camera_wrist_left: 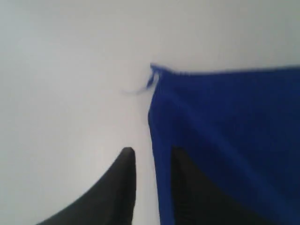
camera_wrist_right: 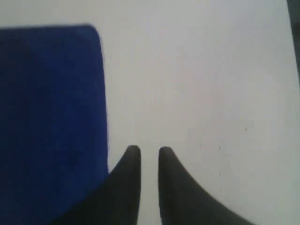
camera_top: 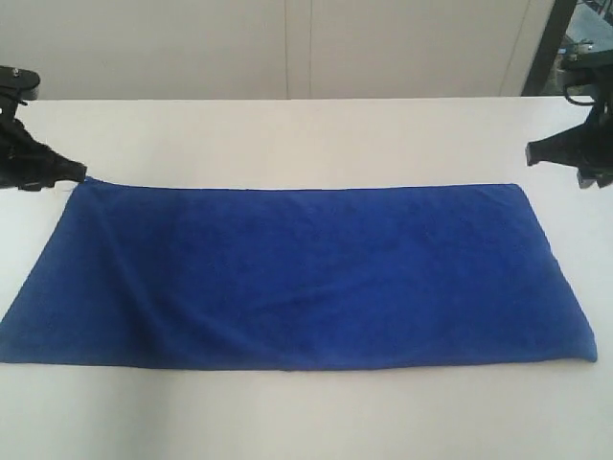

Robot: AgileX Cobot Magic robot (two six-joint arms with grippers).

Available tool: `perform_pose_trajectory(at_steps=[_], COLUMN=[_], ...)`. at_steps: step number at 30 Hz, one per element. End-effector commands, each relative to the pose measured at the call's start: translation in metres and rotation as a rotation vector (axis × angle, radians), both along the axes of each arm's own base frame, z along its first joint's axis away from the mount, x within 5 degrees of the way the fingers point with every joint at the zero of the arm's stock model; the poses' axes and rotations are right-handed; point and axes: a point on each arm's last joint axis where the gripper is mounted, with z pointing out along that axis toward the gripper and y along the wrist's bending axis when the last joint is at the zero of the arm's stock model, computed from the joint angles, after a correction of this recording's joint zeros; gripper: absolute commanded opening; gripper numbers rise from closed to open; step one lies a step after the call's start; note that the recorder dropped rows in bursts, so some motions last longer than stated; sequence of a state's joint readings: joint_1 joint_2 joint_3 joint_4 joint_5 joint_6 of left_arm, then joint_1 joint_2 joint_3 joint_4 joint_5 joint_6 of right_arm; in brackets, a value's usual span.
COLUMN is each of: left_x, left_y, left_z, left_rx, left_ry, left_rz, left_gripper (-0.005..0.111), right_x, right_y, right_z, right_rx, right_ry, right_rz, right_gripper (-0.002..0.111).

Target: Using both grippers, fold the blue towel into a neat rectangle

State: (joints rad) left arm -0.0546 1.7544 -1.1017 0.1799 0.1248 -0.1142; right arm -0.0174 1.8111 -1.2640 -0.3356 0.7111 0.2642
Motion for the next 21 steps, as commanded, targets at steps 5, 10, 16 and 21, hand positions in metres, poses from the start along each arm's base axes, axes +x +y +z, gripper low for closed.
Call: perform_pose_trajectory(at_steps=[5,10,16,21], left_x=[-0.039,-0.065,-0.082,-0.087], left_y=[-0.004,-0.024,-0.024,-0.023], left_z=[0.0,-0.008,-0.039,-0.057], left_rx=[-0.056,-0.052,-0.061,-0.065], left_ry=[0.36,0.376,0.366,0.346], left_rz=[0.072,0.01,0.017,0.018], left_gripper=[0.0,0.0,0.0,0.0], right_x=[-0.031,-0.065,-0.089,-0.099], right_y=[0.013,0.018,0.022,0.023], right_z=[-0.01,-0.025,-0.05,-0.062], right_rx=[0.155,0.208,0.25,0.258], right_ry=[0.237,0.266,0.252,0.25], right_rz=[-0.001,0.001,-0.02,-0.027], right_gripper=[0.0,0.0,0.0,0.0])
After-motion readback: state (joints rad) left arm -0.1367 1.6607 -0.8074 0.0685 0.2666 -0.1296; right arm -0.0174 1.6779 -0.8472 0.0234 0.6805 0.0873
